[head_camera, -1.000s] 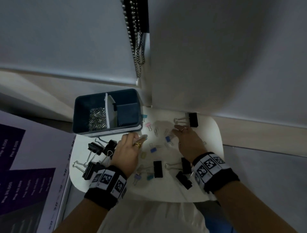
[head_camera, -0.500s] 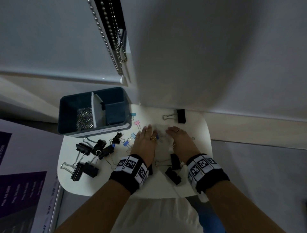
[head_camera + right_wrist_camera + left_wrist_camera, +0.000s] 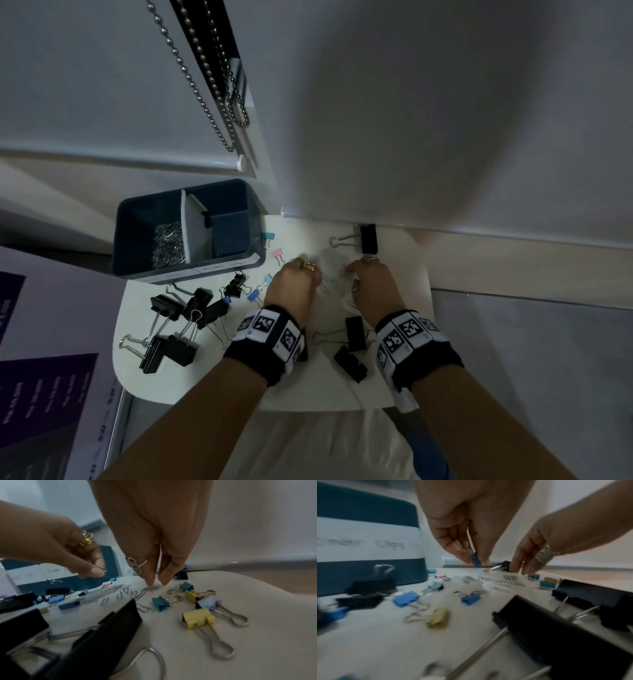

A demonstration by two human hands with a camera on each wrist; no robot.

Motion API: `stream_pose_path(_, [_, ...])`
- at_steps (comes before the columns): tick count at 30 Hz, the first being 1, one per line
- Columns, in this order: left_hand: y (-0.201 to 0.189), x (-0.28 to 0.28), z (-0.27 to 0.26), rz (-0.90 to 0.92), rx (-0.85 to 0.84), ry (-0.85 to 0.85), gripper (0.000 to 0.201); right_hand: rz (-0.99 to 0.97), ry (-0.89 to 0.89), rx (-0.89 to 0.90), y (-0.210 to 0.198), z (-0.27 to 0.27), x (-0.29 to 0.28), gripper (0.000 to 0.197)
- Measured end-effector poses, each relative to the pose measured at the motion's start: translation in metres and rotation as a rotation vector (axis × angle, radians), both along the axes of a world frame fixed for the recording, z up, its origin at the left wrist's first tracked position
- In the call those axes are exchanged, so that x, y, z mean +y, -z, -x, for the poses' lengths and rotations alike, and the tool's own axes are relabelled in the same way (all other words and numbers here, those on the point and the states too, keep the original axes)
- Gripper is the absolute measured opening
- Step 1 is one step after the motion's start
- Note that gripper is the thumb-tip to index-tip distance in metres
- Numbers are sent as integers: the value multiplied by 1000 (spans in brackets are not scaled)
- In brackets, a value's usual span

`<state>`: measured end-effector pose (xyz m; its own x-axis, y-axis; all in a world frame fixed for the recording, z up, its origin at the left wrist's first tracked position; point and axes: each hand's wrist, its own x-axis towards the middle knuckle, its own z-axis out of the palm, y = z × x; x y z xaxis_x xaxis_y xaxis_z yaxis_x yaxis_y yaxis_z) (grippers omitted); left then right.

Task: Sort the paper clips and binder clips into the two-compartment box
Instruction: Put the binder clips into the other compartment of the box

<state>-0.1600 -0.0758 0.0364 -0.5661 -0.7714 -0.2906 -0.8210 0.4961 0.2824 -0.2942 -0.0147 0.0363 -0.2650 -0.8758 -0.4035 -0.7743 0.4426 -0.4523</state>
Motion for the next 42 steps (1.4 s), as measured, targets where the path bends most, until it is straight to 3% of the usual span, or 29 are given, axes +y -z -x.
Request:
stream_pose_path(4, [-5, -7, -33, -45, 31, -110, 14, -61, -17, -25, 4, -1, -4, 41])
stream_pose_path(7, [-4, -13, -50, -87, -31, -188, 22, -62, -23, 18, 9, -8, -15, 36])
stream_pose_path(11, [-14, -8, -45, -21, 25, -156, 26, -102, -128, 33, 10, -17, -24, 35])
stream_pose_path(14, [-7, -7, -26, -94, 91, -57, 31, -117, -187, 68, 13, -17, -26, 36])
stream_pose_path(20, [25, -23, 9, -133, -210, 73, 70, -116, -194, 106, 10, -9, -23, 36])
stream_pose_path(25, [24, -27, 16, -173, -181, 41, 34, -162, -241, 151, 13, -8, -24, 33])
stream_pose_path(35, [21, -23, 14, -181, -219, 84, 50, -158, -292, 279, 9, -16, -25, 36])
stream_pose_path(42, [23, -20, 10, -141, -194, 138, 35, -158, -266, 267, 13, -13, -27, 35])
